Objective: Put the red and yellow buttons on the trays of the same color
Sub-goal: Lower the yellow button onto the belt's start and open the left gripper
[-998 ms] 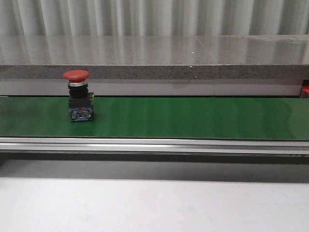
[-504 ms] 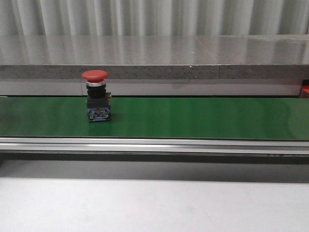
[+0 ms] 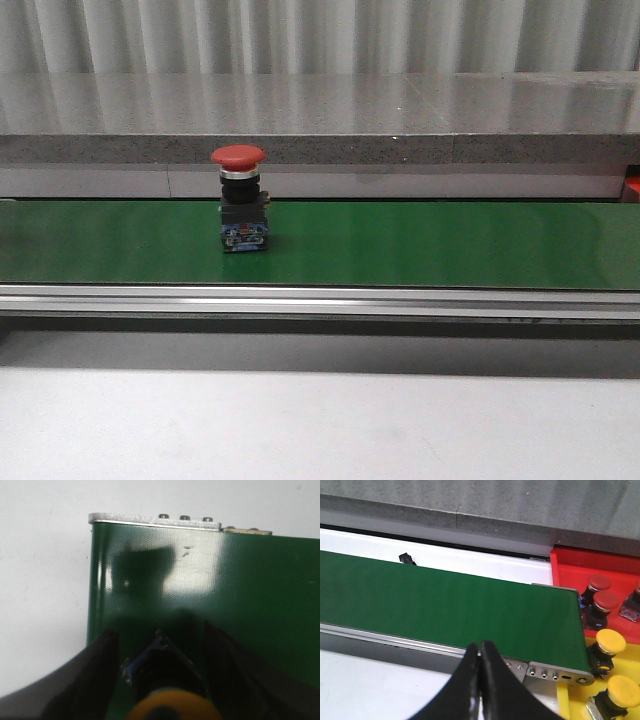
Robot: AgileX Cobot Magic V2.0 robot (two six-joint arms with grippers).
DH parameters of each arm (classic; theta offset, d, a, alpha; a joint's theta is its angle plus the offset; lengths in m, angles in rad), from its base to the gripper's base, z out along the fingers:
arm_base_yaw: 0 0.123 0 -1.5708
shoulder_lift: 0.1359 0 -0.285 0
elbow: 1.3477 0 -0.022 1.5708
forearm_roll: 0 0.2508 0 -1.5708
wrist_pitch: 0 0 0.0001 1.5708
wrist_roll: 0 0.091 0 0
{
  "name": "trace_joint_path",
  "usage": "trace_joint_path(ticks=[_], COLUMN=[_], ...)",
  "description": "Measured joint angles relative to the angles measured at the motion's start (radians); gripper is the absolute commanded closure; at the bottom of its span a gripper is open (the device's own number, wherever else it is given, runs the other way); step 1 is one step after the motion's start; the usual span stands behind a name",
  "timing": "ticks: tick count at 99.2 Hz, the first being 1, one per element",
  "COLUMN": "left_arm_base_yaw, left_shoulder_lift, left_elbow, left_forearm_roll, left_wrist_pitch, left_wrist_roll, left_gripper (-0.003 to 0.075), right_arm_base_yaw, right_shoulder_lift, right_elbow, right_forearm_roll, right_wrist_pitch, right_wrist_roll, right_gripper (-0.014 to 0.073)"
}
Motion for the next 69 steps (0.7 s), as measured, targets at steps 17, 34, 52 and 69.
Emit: trace_joint_path(ticks=[17,34,52,69], left_arm_base_yaw=[-0.002,-0.034,-0.112,-0.195], left_shoulder_lift=[-0.002,-0.058,-0.169,-0.292], left_elbow=[0.0,0.001,0.002,0.056], left_forearm_roll=[-0.001,-0.002,-0.002,-0.002], left_wrist_pitch=[-0.032,-0.097,-0.146,-0.18], left_wrist_roll=[0.0,0.002,0.024,0.028], left_gripper=[0.0162,0.0179,0.0351,0.0633], right_arm_base_yaw=[0.0,0.0,0.0,0.0], right_shoulder_lift=[0.0,0.0,0.0,0.0], right_elbow=[0.0,0.0,0.0,0.0], right_forearm_roll=[0.0,0.0,0.0,0.0], right_wrist_pitch=[0.0,0.0,0.0,0.0], right_wrist_roll=[0.0,0.0,0.0,0.0], right_gripper=[0.0662,0.0662,0.0662,0.0662])
